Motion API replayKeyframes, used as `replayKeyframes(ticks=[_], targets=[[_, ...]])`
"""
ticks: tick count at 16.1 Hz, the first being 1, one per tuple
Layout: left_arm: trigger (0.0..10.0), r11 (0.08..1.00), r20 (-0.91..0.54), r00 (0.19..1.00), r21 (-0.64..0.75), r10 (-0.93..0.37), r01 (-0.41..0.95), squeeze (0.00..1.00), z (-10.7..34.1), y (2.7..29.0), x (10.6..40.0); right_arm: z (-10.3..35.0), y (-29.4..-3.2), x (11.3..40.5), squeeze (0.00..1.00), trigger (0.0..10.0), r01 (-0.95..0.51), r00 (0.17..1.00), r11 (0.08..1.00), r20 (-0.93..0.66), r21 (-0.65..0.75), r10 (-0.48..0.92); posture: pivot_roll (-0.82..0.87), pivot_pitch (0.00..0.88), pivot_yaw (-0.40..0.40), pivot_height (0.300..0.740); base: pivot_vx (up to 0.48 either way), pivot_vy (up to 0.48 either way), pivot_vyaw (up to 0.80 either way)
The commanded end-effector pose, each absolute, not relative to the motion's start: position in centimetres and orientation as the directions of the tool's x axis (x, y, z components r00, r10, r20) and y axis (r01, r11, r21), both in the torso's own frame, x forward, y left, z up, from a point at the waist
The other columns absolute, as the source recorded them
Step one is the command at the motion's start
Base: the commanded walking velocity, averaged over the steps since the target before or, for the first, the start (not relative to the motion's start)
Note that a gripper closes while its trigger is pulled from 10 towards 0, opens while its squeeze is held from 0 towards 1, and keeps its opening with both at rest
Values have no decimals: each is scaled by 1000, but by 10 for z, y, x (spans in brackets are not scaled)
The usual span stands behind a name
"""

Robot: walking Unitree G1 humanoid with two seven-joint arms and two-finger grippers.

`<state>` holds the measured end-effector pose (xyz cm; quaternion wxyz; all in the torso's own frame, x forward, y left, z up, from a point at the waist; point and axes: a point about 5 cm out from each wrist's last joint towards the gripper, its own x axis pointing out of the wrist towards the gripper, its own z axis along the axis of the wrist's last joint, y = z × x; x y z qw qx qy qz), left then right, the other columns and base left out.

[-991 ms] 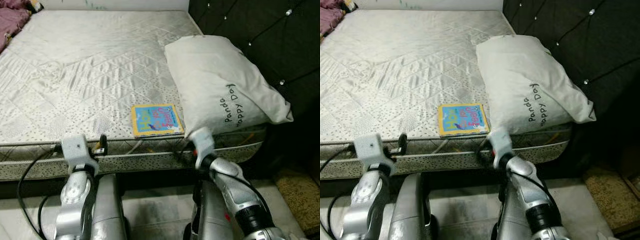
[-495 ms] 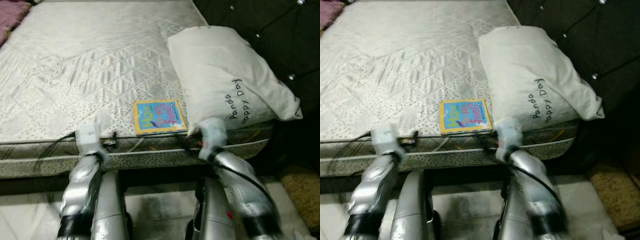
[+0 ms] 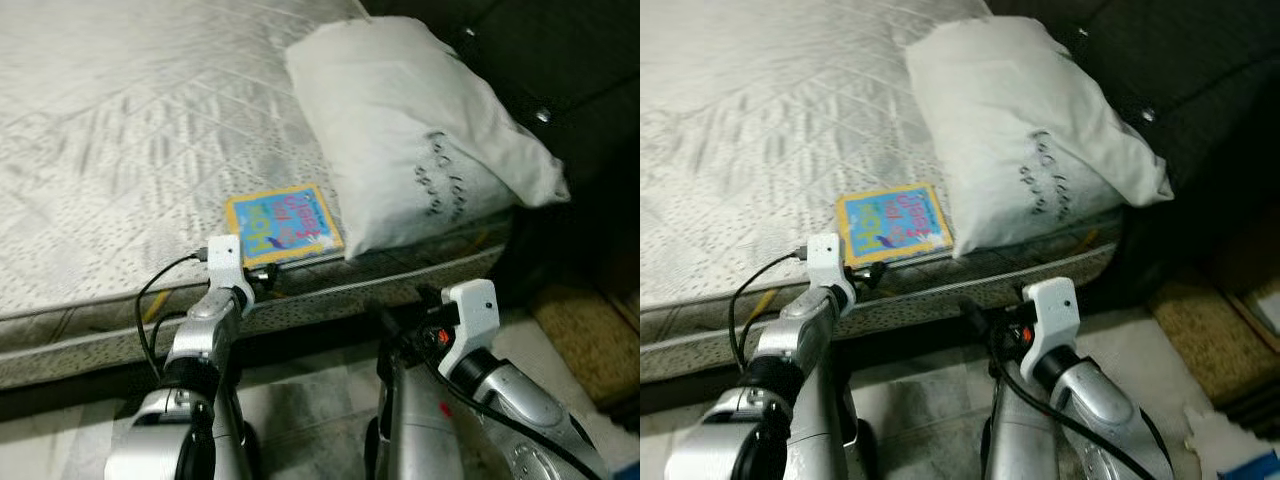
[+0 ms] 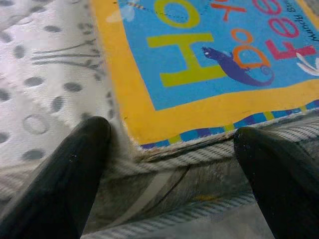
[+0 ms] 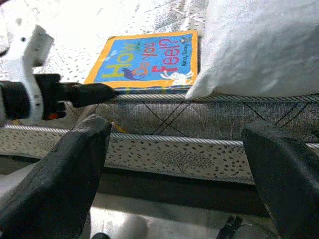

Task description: Clean up the room

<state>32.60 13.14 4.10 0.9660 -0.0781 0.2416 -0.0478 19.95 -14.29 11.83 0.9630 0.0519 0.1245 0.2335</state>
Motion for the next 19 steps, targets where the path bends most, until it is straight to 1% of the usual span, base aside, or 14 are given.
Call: replayKeyframes(ticks=[1, 3, 7, 12, 15, 17, 19], targets=[[10000, 982, -488, 863, -187, -130, 42, 0, 34, 132, 324, 124, -141, 197, 0, 10000, -447, 856, 882, -214, 149, 470, -260, 133, 10, 514, 0, 0, 0], [10000, 979, -505, 854, -204, -126, 24, 0, 33, 132, 326, 124, -144, 198, 0, 10000, -452, 855, 883, -221, 129, 470, -262, 134, 5, 514, 0, 0, 0], [10000, 982, -500, 861, -189, -99, 3, 0, 34, 141, 329, 124, -149, 202, 0, 10000, -440, 860, 891, -235, 111, 454, -255, 128, 4, 514, 0, 0, 0], [10000, 983, -486, 871, -181, -67, -26, 0, 36, 150, 335, 123, -147, 206, 0, 10000, -438, 856, 893, -252, 107, 450, -247, 104, 3, 514, 0, 0, 0], [10000, 980, -472, 877, -199, -92, -4, 0, 40, 142, 339, 123, -148, 213, 0, 10000, -438, 861, 894, -241, 95, 448, -241, 83, 8, 514, 0, 0, 0], [10000, 976, -456, 881, -214, -125, 27, 0, 43, 130, 340, 124, -146, 220, 0, 10000, -438, 866, 894, -224, 88, 447, -230, 59, 15, 514, 0, 0, 0], [10000, 970, -428, 895, -244, -127, 21, 0, 44, 120, 338, 123, -142, 228, 0, 10000, -443, 869, 892, -204, 86, 451, -217, 34, 24, 514, 0, 0, 0]])
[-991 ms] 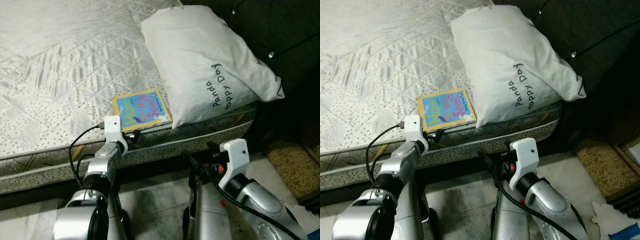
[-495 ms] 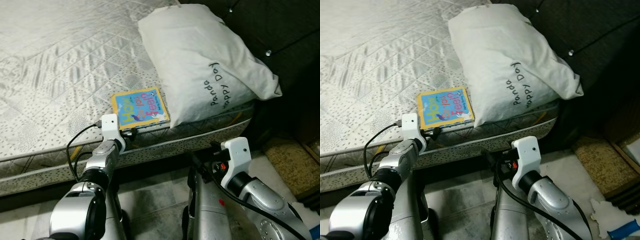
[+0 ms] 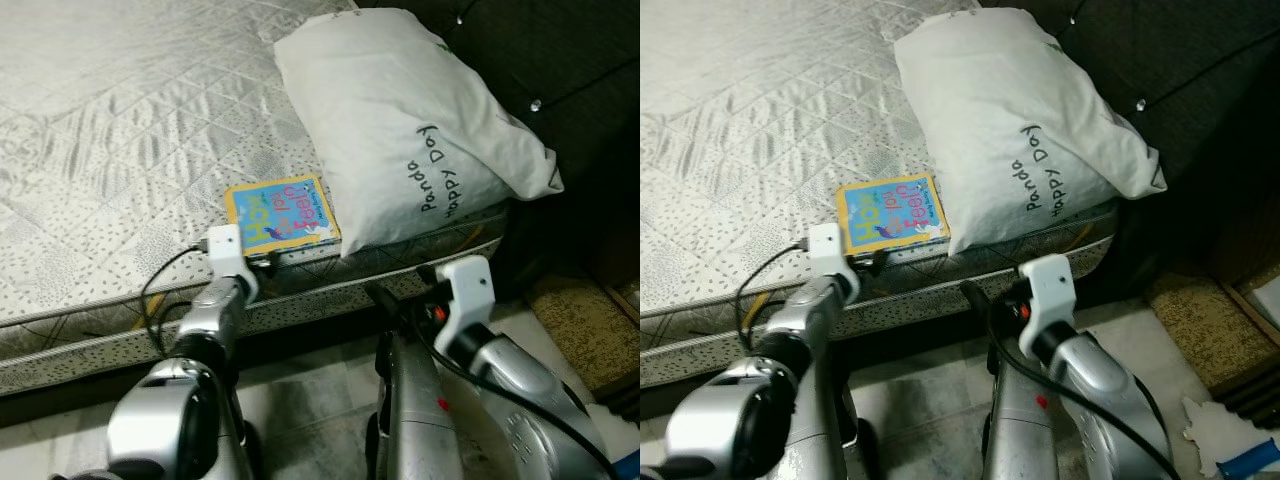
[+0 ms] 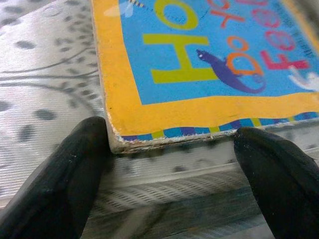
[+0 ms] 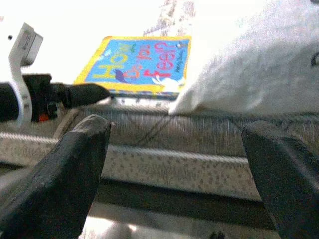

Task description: Clean up the room

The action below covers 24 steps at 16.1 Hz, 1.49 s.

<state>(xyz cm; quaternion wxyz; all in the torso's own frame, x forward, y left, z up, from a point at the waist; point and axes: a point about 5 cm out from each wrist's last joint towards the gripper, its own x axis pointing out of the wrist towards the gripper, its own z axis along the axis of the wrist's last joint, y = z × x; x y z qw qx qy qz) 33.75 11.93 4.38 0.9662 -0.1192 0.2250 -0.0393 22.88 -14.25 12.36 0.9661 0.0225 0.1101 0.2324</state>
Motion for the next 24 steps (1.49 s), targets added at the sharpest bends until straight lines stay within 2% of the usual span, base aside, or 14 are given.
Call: replayKeyframes(ticks=[1, 7, 10, 12, 14, 19, 24], targets=[[10000, 968, -419, 899, -252, -125, 17, 0, 44, 118, 336, 122, -141, 232, 0, 10000, -444, 870, 892, -197, 85, 452, -207, 18, 29, 514, 0, 0, 0], [10000, 975, -378, 913, -211, -152, 74, 0, 48, 117, 309, 117, -127, 262, 0, 10000, -472, 866, 877, -142, 88, 480, -117, 0, 30, 514, 0, 0, 0], [10000, 981, -297, 944, -171, -143, 95, 0, 67, 129, 292, 123, -119, 282, 0, 10000, -477, 871, 873, -80, 104, 485, -75, 0, 24, 514, 0, 0, 0], [10000, 993, -114, 993, -119, -41, 27, 0, 97, 145, 286, 136, -117, 298, 0, 10000, -455, 889, 882, 11, 123, 458, -57, 0, 25, 514, 0, 0, 0], [10000, 994, 17, 997, -77, 82, -80, 0, 119, 164, 286, 142, -116, 318, 0, 10000, -403, 915, 899, 54, 173, 400, -41, 0, 23, 514, 0, 0, 0], [10000, 984, 87, 980, -12, 180, -180, 0, 130, 188, 292, 153, -119, 338, 0, 10000, -305, 950, 919, 143, 248, 277, -40, 0, 32, 514, 0, 0, 0], [10000, 981, 112, 974, -11, 196, -196, 0, 132, 187, 297, 166, -119, 352, 0, 10000, -299, 948, 918, 194, 262, 253, -36, 0, 23, 569, 0, 0, 0]])
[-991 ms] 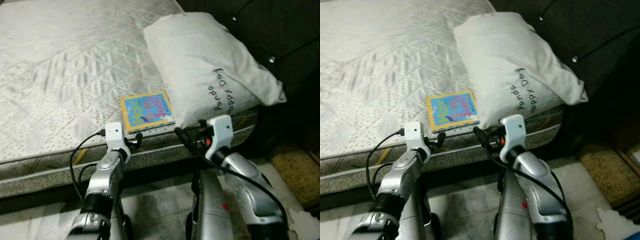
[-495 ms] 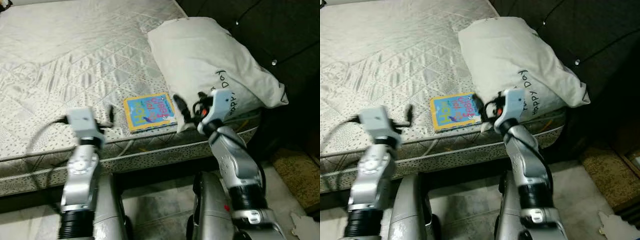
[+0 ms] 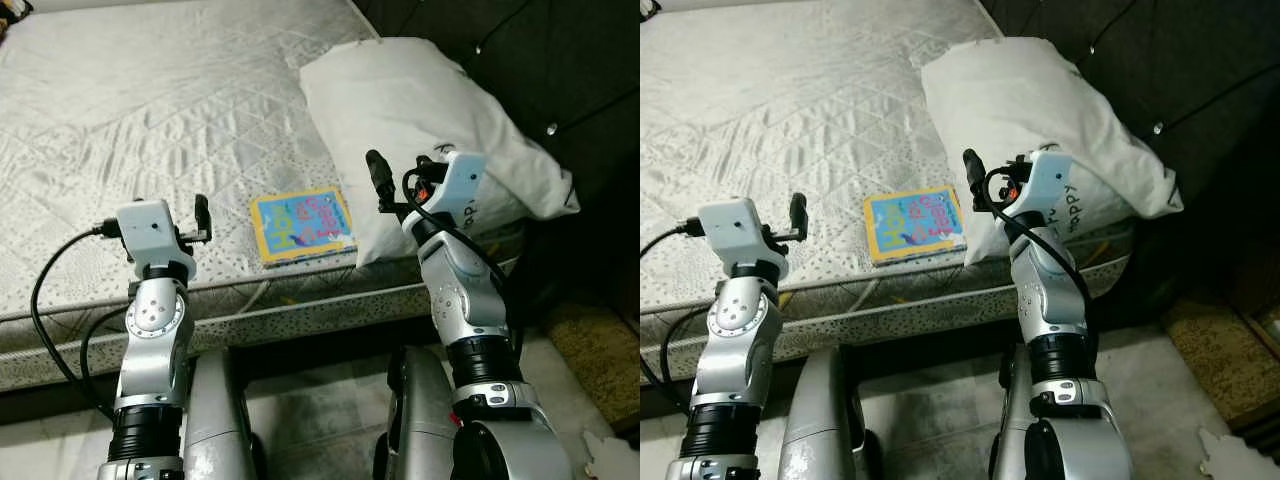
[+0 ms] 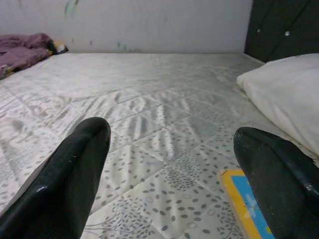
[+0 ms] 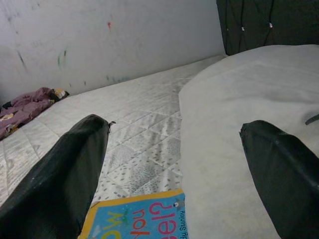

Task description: Clean up the room

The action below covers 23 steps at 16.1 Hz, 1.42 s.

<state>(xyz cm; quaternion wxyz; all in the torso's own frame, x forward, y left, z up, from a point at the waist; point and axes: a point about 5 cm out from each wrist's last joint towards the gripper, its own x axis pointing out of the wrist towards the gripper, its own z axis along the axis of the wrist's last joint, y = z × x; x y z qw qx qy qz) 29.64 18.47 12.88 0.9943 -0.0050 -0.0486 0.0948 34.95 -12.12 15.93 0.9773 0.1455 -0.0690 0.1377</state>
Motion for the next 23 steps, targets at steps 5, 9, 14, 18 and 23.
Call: replayKeyframes(ticks=[5, 9, 14, 18, 23], targets=[[10000, 978, 105, 973, 5, 207, -209, 0, 124, 188, 294, 156, -123, 351, 0, 10000, -269, 955, 926, 197, 265, 221, -28, 0, 31, 619, 0, 0, 0], [10000, 977, 120, 971, 18, 208, -211, 0, 127, 191, 298, 153, -125, 351, 0, 10000, -260, 957, 933, 196, 250, 214, -37, 0, 27, 670, 0, 0, 0], [10000, 980, 131, 972, 25, 194, -198, 0, 128, 181, 300, 147, -127, 347, 0, 10000, -254, 959, 941, 184, 224, 215, -36, 0, 17, 726, 0, 0, 0], [10000, 983, 114, 979, 55, 168, -175, 0, 121, 180, 298, 132, -142, 343, 0, 10000, -143, 985, 975, 120, 169, 124, -38, 0, 26, 740, 0, 0, 0], [10000, 984, 101, 982, 64, 159, -166, 0, 117, 181, 300, 132, -137, 341, 0, 10000, -166, 980, 976, 130, 142, 148, -47, 0, 27, 740, 0, 0, 0]])
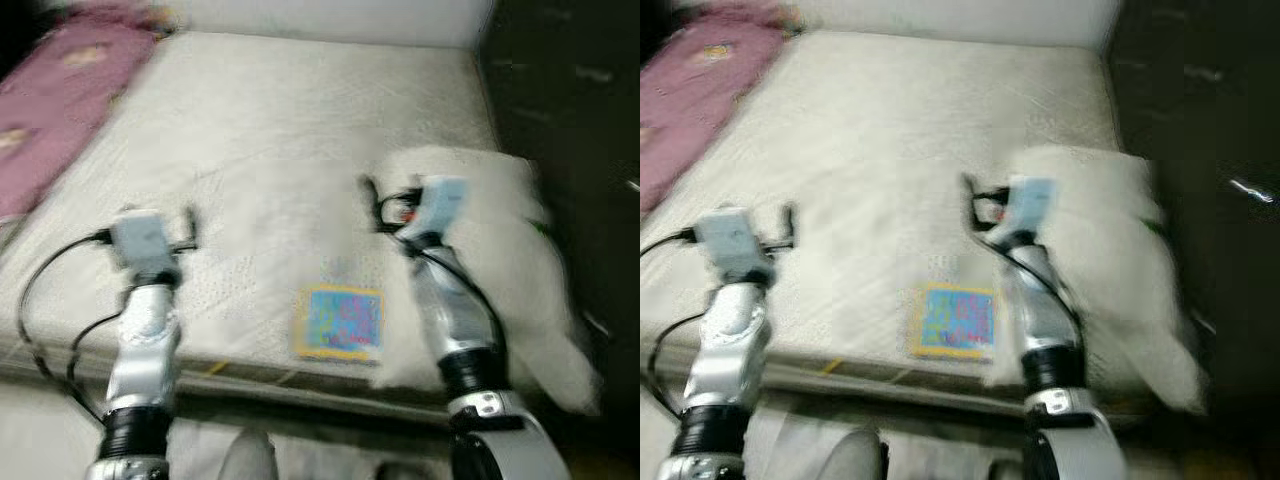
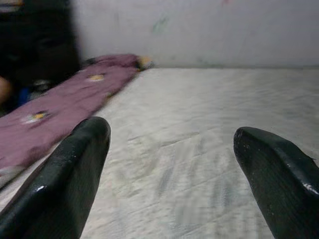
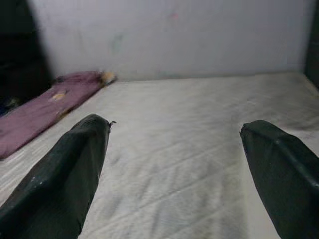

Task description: Clean up the room

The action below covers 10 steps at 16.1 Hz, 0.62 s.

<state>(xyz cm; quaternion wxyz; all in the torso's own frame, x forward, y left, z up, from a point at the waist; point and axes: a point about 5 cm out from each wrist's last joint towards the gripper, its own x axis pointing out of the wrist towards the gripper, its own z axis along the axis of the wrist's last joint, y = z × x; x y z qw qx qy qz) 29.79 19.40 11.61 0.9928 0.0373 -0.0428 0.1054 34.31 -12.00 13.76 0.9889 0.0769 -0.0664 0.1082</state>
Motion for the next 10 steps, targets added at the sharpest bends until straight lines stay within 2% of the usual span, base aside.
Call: replayKeyframes(ticks=[1, 10], targets=[[10000, 986, 100, 984, 56, 150, -156, 0, 118, 177, 301, 134, -139, 341, 0, 10000, -157, 980, 978, 141, 136, 137, -51, 0, 24, 740, 0, 0, 0], [10000, 991, 87, 988, 10, 130, -131, 0, 115, 171, 304, 134, -138, 343, 0, 10000, -145, 982, 982, 135, 122, 128, -52, 0, 19, 740, 0, 0, 0]])
